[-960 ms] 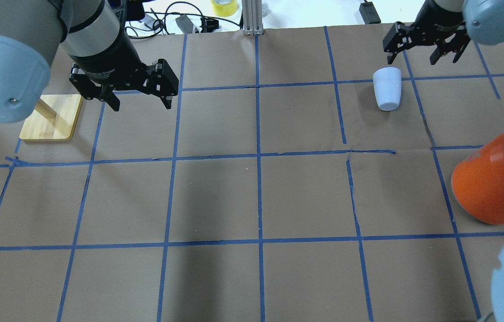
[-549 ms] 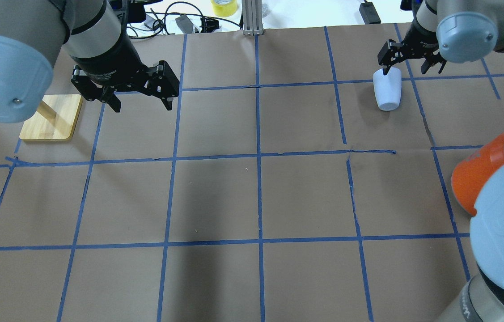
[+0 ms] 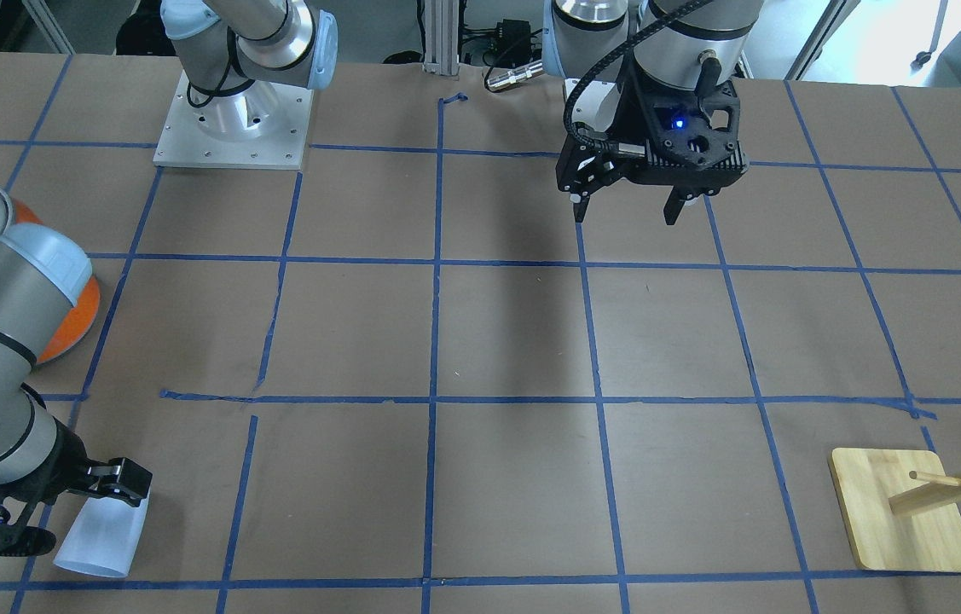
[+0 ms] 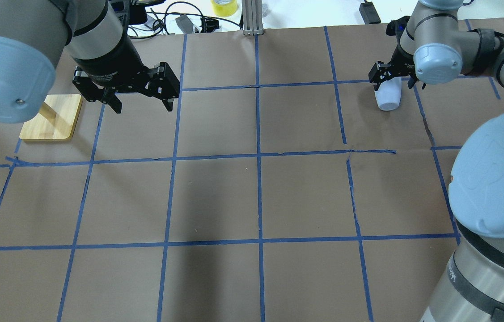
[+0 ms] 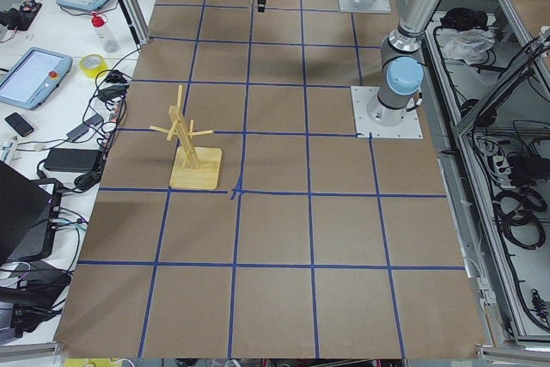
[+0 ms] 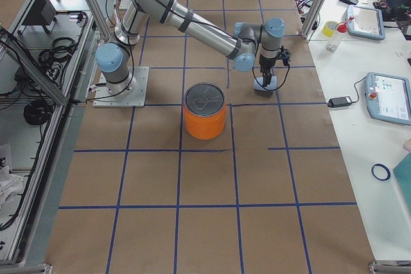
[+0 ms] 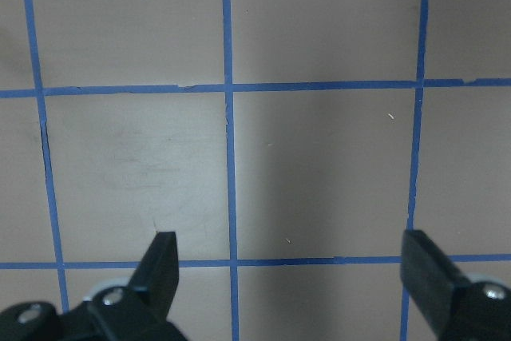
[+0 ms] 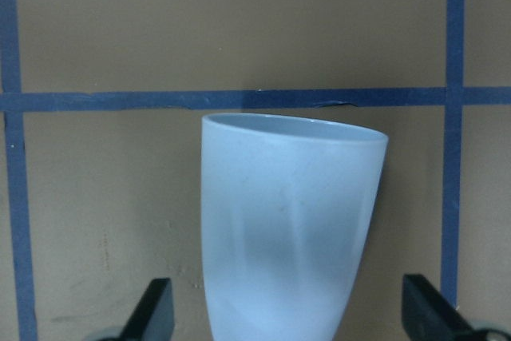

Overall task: Flip cup
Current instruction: 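Move the right gripper over the white cup and grasp it, then lift the white cup with the right gripper, then carry the cup with the right gripper toward the left gripper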

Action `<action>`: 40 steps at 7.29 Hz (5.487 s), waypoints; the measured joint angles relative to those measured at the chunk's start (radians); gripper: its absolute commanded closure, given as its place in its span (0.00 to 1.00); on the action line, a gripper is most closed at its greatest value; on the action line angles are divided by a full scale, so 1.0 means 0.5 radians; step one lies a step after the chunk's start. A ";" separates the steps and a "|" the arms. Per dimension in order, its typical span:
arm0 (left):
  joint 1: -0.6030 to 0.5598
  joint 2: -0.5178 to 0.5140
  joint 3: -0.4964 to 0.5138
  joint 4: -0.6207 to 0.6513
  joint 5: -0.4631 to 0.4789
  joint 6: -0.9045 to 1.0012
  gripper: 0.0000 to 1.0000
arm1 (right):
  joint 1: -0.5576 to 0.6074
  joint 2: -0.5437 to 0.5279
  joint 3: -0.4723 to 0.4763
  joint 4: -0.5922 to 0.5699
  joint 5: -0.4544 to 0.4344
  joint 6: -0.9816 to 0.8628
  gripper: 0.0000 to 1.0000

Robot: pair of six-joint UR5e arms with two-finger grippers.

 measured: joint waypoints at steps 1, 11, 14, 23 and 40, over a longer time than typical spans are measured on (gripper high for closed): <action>0.000 0.000 -0.001 0.000 0.000 0.000 0.00 | -0.001 0.038 -0.001 -0.056 -0.016 -0.003 0.00; 0.000 0.003 -0.021 0.000 0.002 0.000 0.00 | -0.002 0.147 -0.008 -0.350 -0.011 0.006 0.00; 0.000 0.003 -0.022 0.000 0.002 0.000 0.00 | -0.002 0.173 -0.006 -0.325 -0.005 0.004 0.52; 0.000 -0.004 -0.025 -0.003 0.000 -0.012 0.00 | 0.195 -0.045 0.004 -0.031 0.000 -0.310 1.00; -0.018 -0.006 -0.084 -0.005 0.003 -0.012 0.02 | 1.000 -0.128 0.113 0.084 0.283 -1.706 1.00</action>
